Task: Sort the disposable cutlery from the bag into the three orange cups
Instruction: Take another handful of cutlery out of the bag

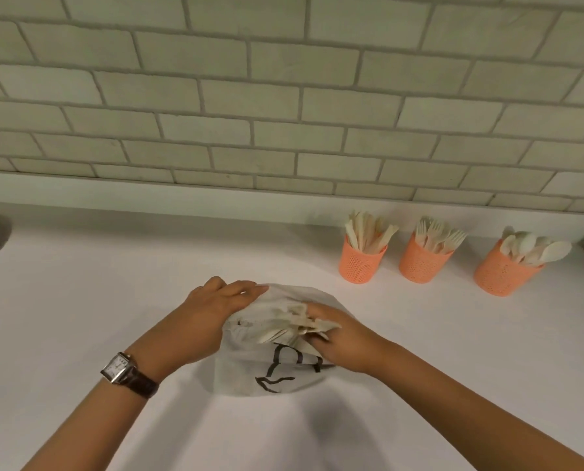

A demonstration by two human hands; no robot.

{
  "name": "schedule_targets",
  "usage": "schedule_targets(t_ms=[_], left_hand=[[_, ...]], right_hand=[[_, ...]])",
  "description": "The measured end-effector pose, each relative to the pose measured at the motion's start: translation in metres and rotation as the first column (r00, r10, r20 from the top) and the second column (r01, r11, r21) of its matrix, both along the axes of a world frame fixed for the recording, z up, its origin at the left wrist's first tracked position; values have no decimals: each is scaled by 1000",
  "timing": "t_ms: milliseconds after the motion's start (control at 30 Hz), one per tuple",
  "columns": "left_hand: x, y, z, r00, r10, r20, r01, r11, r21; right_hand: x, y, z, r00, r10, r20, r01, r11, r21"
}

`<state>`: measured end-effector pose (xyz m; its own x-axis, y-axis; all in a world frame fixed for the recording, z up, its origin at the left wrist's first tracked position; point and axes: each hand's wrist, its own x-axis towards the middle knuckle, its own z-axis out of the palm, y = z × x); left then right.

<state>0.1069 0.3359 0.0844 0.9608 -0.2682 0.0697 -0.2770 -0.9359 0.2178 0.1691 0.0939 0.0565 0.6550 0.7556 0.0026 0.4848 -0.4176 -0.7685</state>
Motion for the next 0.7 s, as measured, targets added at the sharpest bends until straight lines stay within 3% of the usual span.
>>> schedule_targets(t_ms=[100,167,267,533,700], left_hand=[[0,4,6,987,35,-156,-71,969,-237],[-2,2,9,984,40,-175,-97,937,-335],[-2,-8,12,989,39,-145,-95,908,-407],[13,-61,25,986,109,124,-16,811,-585],[23,-122,35,992,17,126,81,680,-728]], right_hand=[[-2,-1,11,963,-117,-242,180,948,261],[-3,-3,24,923,-115,-368,277,861,426],[-3,-9,35,861,-102,-499,398,746,534],[-26,-56,50,699,-179,-692,701,362,614],[-35,-109,40,591,-362,-721,805,327,495]])
